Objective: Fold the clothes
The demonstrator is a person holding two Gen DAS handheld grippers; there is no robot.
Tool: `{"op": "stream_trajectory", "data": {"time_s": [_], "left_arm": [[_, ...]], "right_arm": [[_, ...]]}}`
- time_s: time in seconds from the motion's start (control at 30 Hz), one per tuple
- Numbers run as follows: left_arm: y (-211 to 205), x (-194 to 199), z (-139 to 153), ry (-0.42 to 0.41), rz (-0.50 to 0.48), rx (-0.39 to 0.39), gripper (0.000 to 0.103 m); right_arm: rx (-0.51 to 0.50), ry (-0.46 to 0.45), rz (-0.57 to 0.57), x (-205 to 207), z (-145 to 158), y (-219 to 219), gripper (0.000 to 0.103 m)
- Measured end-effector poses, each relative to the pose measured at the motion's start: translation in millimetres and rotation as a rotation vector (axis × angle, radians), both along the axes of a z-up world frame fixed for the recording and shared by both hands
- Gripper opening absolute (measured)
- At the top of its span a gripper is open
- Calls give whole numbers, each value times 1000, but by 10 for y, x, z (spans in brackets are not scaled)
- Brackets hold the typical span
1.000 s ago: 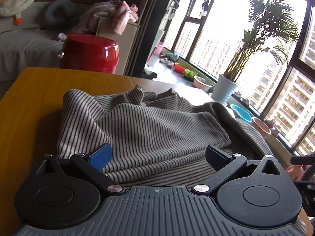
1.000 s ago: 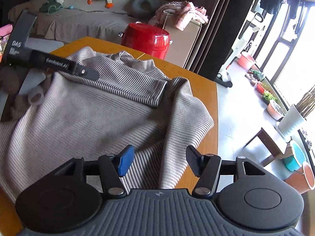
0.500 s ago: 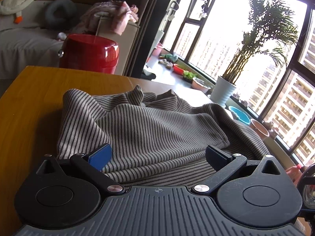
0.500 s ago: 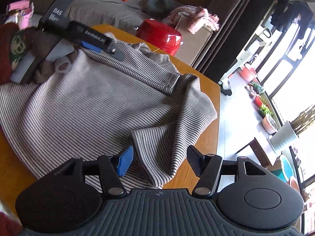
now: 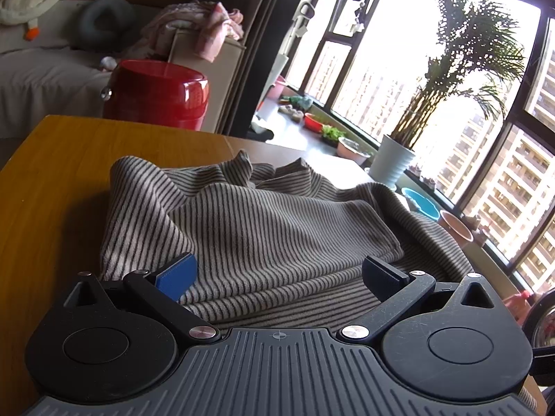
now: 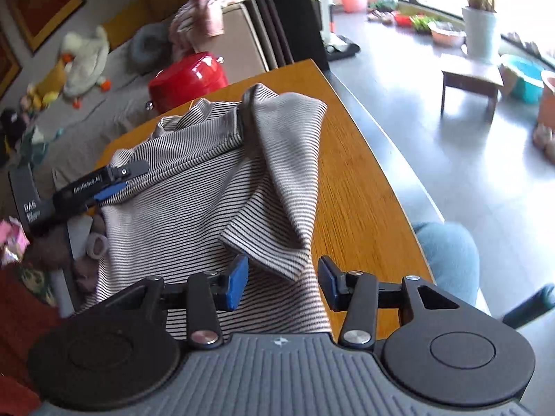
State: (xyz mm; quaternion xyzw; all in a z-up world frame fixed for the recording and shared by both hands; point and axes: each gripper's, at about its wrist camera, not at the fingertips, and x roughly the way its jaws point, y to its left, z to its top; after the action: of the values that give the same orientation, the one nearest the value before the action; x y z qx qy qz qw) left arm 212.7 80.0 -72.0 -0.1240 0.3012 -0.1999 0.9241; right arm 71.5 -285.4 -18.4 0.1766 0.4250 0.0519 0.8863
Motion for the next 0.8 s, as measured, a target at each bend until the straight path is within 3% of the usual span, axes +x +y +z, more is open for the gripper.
{"op": "stream_trajectory", "data": {"time_s": [0.13, 0.17, 0.23, 0.27, 0.33, 0.47, 0.6, 0.7, 0.8], "left_arm": [[-4, -7, -2, 0, 0, 0, 103], [-4, -9, -2, 0, 1, 0, 103], [-1, -12, -2, -1, 1, -1, 103], [2, -13, -2, -1, 1, -2, 103], [1, -14, -1, -1, 2, -3, 103], [-10, -19, 1, -1, 3, -4, 103], [-28, -76, 27, -24, -12, 5, 103], [-107, -163, 66, -53, -68, 35, 103], [-211, -245, 85, -85, -117, 74, 103]], "right_arm": [[102, 0, -64, 95, -199, -52, 45], [97, -7, -52, 151, -233, -5, 41], [6, -27, -17, 284, -218, 116, 13], [-19, -35, -2, 354, -161, 138, 10], [-17, -87, 8, 484, 92, 100, 7], [-80, -350, 7, 771, 999, 48, 7], [-100, -511, 95, 1119, 1661, 350, 7], [-81, -526, 210, 1419, 1792, 779, 0], [-43, -507, 332, 1643, 1751, 1280, 0]]}}
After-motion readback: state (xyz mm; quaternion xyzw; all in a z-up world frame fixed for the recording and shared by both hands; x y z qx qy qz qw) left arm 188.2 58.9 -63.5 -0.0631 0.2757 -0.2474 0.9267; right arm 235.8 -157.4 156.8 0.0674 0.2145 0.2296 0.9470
